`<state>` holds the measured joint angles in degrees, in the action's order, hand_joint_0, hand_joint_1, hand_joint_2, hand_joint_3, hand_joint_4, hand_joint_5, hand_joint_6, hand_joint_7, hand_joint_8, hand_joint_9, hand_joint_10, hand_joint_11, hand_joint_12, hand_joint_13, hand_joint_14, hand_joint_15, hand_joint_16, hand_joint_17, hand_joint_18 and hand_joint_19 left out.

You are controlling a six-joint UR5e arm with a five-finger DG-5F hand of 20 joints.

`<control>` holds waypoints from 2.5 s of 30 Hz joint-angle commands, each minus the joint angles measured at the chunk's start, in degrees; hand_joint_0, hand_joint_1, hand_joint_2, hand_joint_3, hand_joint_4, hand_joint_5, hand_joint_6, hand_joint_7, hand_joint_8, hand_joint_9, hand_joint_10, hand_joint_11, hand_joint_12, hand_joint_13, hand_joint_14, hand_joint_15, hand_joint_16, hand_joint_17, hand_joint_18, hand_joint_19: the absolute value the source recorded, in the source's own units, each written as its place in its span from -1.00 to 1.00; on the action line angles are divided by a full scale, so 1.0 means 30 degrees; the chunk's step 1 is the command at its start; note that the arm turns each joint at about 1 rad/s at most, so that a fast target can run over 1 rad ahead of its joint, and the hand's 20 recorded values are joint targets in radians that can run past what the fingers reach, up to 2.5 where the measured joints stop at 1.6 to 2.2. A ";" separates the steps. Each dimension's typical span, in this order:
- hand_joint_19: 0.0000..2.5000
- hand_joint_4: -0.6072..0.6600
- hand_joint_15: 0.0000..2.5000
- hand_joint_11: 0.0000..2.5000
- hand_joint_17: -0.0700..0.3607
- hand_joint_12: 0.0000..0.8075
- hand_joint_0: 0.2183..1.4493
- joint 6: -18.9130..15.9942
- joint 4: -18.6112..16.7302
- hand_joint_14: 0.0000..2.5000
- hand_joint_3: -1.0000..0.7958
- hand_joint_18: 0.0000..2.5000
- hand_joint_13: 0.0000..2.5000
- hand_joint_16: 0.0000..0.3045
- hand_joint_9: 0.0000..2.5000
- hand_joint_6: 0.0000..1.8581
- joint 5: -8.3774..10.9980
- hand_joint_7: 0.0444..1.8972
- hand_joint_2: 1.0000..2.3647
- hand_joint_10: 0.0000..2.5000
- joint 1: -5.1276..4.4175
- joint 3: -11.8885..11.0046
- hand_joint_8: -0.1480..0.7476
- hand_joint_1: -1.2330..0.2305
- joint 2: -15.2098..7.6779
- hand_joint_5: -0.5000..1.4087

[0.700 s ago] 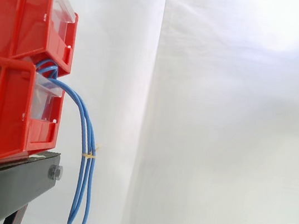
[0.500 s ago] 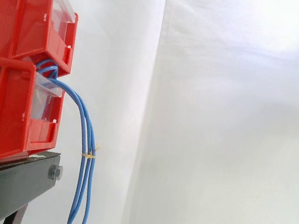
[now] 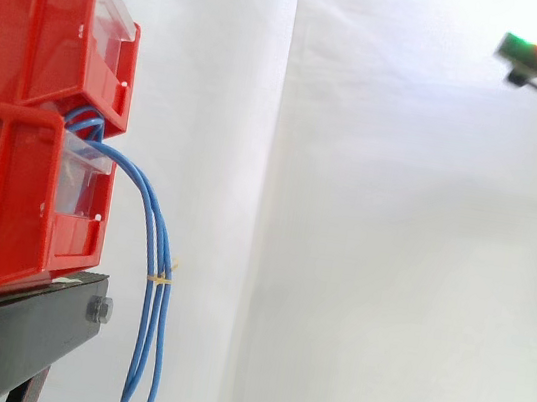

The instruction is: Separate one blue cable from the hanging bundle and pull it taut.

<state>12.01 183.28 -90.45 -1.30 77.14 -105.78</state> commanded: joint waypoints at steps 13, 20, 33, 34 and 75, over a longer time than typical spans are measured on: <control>-1.00 0.42 -0.86 -0.97 0.00 0.03 -0.81 0.3613 -0.3056 -1.00 -0.44 0.24 0.11 -0.57 0.12 -0.46 0.0268 -0.37 -1.00 -1.00 0.0346 -0.0021 0.22 0.24 -0.3237 -0.68; -1.00 0.31 -0.87 -0.97 0.01 0.04 -0.83 0.3906 -0.4462 -0.99 -0.44 0.19 0.07 -0.57 0.10 -0.46 0.0151 -0.37 -1.00 -1.00 0.0522 -0.0080 0.18 0.21 -0.4702 -0.67; -1.00 0.26 -0.87 -0.96 0.00 0.07 -0.84 0.4434 -0.5927 -0.99 -0.44 0.04 -0.05 -0.58 -0.02 -0.46 0.0181 -0.38 -1.00 -1.00 0.0610 -0.0080 0.14 0.21 -0.4965 -0.67; -1.00 0.26 -0.87 -0.97 0.00 0.06 -0.84 0.4522 -0.5956 -0.99 -0.44 0.03 -0.05 -0.58 -0.02 -0.46 0.0151 -0.38 -1.00 -1.00 0.0668 -0.0080 0.13 0.21 -0.5346 -0.67; -1.00 0.33 -0.83 -0.94 0.03 0.04 -0.83 0.0889 -0.7743 -0.99 -0.44 -0.19 -0.15 -0.56 -0.12 -0.46 -0.1665 -0.28 -1.00 -1.00 0.0815 -0.6965 0.11 0.22 -1.1909 -0.63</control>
<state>16.09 160.06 -96.19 1.63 56.23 -141.49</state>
